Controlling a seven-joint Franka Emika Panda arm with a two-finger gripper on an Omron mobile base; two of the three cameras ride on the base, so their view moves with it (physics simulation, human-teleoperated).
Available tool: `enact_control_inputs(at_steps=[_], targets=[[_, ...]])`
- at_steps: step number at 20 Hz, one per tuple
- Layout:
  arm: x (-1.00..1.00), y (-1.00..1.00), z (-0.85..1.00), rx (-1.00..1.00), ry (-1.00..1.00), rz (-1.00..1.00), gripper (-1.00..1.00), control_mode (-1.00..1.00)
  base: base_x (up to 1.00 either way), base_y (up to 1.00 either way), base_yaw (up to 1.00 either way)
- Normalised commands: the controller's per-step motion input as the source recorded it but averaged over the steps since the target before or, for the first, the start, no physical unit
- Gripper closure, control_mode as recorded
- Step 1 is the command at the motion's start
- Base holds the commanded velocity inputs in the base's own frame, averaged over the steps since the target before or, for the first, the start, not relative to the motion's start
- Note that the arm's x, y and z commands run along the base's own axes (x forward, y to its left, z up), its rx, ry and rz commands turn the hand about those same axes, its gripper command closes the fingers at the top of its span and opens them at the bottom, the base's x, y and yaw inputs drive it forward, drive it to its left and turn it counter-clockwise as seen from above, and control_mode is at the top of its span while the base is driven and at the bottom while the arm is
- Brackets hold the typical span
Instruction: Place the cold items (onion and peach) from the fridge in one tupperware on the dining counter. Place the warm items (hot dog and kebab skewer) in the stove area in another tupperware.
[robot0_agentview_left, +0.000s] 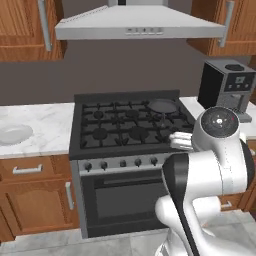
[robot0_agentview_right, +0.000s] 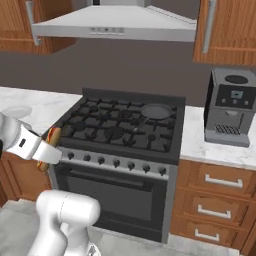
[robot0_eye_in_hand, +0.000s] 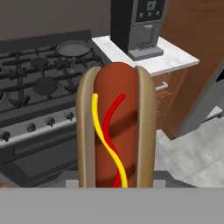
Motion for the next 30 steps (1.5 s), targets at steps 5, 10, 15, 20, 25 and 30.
enact_control_inputs(at_steps=[5, 10, 15, 20, 25, 30], targets=[[0.00, 0.00, 0.00, 0.00, 0.00, 0.00, 1.00, 1.00, -0.87, 0.38, 0.00], [0.00, 0.00, 0.00, 0.00, 0.00, 0.00, 1.00, 1.00, -0.88, 0.30, -0.05], [0.00, 0.00, 0.00, 0.00, 0.00, 0.00, 1.00, 1.00, -0.95, 0.21, -0.15], [0.00, 0.00, 0.00, 0.00, 0.00, 0.00, 1.00, 1.00, -1.00, 0.21, -0.21], [0.00, 0.00, 0.00, 0.00, 0.00, 0.00, 1.00, 1.00, -0.99, 0.23, -0.23], [0.00, 0.00, 0.00, 0.00, 0.00, 0.00, 1.00, 1.00, -0.98, 0.20, -0.22]])
